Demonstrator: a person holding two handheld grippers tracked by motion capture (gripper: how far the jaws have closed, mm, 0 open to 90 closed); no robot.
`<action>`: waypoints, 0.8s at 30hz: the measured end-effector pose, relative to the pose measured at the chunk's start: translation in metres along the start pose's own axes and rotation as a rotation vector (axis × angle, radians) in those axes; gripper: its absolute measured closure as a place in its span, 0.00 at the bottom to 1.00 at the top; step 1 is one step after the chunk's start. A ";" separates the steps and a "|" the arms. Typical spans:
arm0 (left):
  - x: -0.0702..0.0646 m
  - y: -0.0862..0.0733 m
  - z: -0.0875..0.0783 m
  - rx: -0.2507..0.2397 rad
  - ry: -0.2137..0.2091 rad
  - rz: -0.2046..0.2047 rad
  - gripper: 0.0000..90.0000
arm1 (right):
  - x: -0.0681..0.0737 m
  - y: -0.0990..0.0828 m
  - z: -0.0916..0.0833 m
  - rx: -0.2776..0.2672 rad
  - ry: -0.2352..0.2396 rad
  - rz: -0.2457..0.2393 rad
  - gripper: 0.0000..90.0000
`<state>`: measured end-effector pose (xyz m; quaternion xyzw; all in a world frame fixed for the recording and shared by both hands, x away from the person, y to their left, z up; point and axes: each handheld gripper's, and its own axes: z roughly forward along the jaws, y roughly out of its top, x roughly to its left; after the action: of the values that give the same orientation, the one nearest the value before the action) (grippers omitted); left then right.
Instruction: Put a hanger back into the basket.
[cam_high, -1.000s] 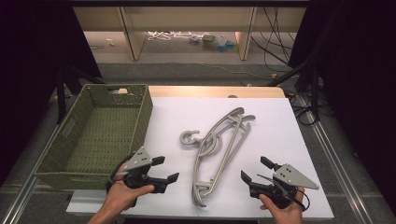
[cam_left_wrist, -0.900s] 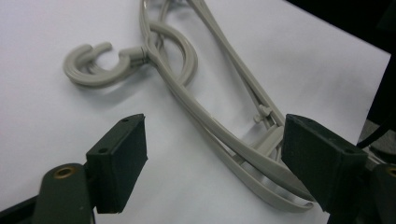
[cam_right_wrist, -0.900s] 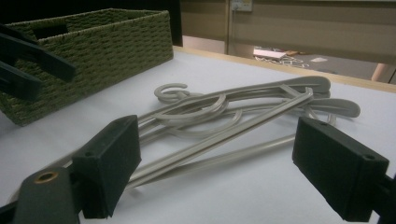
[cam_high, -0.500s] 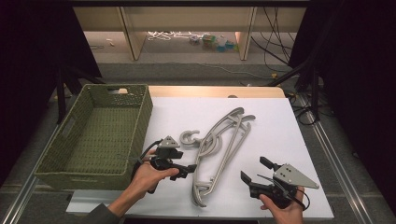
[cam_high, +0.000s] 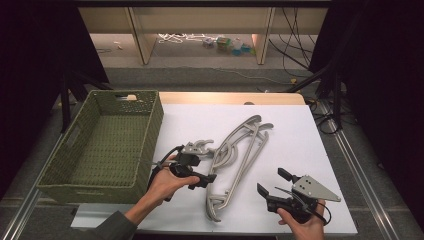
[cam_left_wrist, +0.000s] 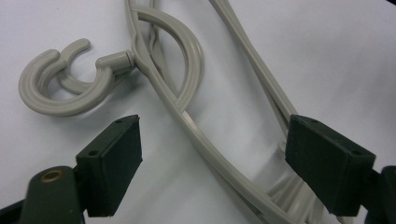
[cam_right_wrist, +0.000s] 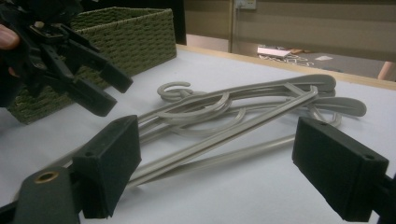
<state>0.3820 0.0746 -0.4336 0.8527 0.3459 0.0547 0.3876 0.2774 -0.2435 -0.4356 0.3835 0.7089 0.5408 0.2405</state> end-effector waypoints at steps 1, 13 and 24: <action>0.002 0.002 0.004 0.014 -0.011 0.000 0.25 | -0.001 0.000 -0.001 0.004 -0.005 -0.007 0.18; 0.012 0.006 0.023 0.143 -0.009 0.046 0.44 | -0.001 0.000 0.001 -0.007 0.004 -0.002 0.18; 0.016 0.008 0.032 0.173 -0.009 0.054 0.59 | -0.001 0.000 0.001 0.000 0.002 -0.002 0.18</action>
<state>0.4096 0.0610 -0.4535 0.8924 0.3243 0.0310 0.3123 0.2788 -0.2438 -0.4363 0.3822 0.7096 0.5410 0.2402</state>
